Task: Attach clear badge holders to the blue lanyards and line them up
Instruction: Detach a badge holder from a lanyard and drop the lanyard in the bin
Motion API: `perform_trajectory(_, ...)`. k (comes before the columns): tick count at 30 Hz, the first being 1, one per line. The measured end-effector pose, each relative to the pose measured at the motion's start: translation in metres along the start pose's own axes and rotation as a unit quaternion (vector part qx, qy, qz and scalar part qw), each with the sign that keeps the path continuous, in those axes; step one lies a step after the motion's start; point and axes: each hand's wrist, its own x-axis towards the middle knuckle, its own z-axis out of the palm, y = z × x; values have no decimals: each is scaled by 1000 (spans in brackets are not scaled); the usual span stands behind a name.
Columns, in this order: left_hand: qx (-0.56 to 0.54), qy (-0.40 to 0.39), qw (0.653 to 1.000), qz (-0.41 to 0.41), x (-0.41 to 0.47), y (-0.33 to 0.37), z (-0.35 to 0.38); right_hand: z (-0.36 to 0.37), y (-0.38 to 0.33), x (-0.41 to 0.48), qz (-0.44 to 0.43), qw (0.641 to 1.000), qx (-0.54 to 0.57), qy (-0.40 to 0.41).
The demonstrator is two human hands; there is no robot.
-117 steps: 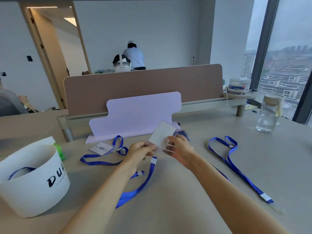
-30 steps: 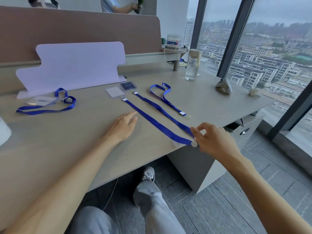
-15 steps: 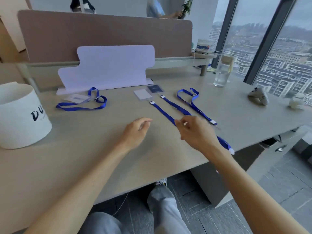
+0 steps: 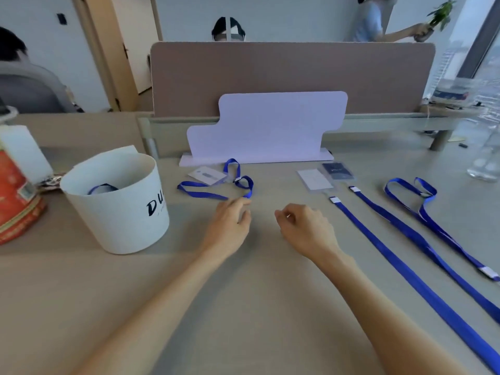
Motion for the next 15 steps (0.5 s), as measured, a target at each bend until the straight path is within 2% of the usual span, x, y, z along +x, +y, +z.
perform_trajectory(3, 145, -6, 989, 19, 33, -17, 5, 10, -2, 16, 2, 1000, 9, 1)
perform_trajectory(6, 195, -8, 981, 5, 47, -26, 10, 13, 0, 27, 4, 999, 31, 10)
perform_trajectory(9, 168, -7, 982, 91, 30, -20, 8, 15, 4, 34, -12, 995, 92, 22)
perform_trajectory(11, 87, -35, 987, 127, 13, -12, 2, 19, 7, 37, -27, 991, 133, 19)
perform_trajectory(13, 4, -30, 997, 78, 8, -8, -7, 22, 6, 39, -25, 987, 155, 16)
perform_trajectory(15, -8, 34, 999, 17, 16, -16, -14, 27, 2, 42, -18, 988, 156, 7)
